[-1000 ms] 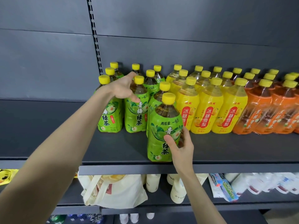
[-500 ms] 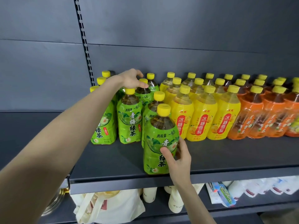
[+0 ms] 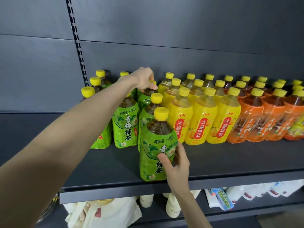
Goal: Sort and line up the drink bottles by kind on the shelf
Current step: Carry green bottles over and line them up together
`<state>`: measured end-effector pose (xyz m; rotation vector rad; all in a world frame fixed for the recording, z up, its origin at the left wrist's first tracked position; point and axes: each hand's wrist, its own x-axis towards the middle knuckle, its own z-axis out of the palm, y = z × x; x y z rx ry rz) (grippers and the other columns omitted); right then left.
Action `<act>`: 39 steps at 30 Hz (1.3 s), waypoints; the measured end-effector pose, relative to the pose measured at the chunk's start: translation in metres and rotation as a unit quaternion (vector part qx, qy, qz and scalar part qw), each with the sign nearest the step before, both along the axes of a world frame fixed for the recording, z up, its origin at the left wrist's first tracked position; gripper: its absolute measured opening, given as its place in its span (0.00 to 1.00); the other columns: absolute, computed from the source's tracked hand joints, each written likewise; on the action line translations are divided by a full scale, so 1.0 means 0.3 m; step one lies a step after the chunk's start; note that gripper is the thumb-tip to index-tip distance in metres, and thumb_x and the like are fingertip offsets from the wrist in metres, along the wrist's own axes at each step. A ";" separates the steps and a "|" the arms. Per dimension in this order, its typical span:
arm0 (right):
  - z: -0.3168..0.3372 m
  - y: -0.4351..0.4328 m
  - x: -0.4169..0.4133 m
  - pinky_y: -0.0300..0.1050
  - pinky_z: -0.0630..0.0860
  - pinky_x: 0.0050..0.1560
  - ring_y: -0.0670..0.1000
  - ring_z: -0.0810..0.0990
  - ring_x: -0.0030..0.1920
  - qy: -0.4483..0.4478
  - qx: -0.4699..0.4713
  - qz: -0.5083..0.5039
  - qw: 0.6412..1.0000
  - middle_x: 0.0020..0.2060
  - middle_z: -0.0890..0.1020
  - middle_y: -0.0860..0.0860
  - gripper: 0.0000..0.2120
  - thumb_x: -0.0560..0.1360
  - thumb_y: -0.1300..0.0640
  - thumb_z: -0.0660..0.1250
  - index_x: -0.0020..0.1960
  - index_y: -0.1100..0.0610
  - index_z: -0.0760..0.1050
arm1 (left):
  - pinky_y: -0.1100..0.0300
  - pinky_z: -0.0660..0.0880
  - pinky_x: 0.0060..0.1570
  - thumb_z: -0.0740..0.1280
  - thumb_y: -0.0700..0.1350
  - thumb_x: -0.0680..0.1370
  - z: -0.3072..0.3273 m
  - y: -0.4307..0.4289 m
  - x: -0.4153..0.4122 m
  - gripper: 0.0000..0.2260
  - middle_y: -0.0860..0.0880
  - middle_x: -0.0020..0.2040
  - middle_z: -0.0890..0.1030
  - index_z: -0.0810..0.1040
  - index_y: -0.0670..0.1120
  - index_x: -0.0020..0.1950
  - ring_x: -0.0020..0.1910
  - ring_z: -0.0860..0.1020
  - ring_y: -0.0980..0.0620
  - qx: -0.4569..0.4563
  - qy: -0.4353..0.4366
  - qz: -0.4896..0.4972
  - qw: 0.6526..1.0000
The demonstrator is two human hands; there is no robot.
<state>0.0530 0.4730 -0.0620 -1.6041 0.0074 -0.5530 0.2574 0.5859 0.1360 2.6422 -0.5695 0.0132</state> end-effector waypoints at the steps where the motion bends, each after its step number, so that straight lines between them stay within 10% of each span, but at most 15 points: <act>1: 0.001 0.000 0.000 0.58 0.77 0.58 0.54 0.78 0.60 -0.001 0.000 0.000 1.000 0.58 0.79 0.52 0.36 0.64 0.34 0.72 0.66 0.51 0.71 | 0.53 0.78 0.46 0.70 0.50 0.75 0.003 0.003 -0.003 0.19 0.42 0.56 0.78 0.73 0.40 0.60 0.35 0.80 0.46 -0.003 0.007 -0.004 1.000; 7: -0.009 0.004 0.001 0.57 0.77 0.59 0.53 0.78 0.60 -0.007 0.000 -0.007 1.000 0.58 0.79 0.52 0.34 0.66 0.39 0.72 0.67 0.53 0.70 | 0.53 0.69 0.64 0.67 0.60 0.73 0.016 0.167 -0.082 0.33 0.43 0.66 0.76 0.66 0.43 0.71 0.64 0.74 0.44 0.033 0.008 -0.003 0.999; 16: -0.027 0.016 0.005 0.57 0.77 0.59 0.52 0.78 0.59 -0.008 0.015 -0.008 1.000 0.59 0.79 0.53 0.34 0.66 0.39 0.71 0.67 0.53 0.70 | 0.57 0.65 0.45 0.78 0.52 0.65 -0.073 0.282 -0.206 0.35 0.40 0.56 0.76 0.68 0.41 0.66 0.55 0.73 0.41 0.047 -0.029 0.027 0.998; 39: -0.012 0.022 -0.008 0.43 0.76 0.56 0.46 0.75 0.57 -0.012 -0.040 -0.033 0.999 0.56 0.71 0.49 0.41 0.65 0.29 0.66 0.67 0.56 0.71 | 0.49 0.65 0.64 0.74 0.42 0.72 -0.082 0.226 -0.085 0.32 0.35 0.68 0.68 0.62 0.37 0.70 0.67 0.67 0.36 0.079 -0.086 0.074 0.990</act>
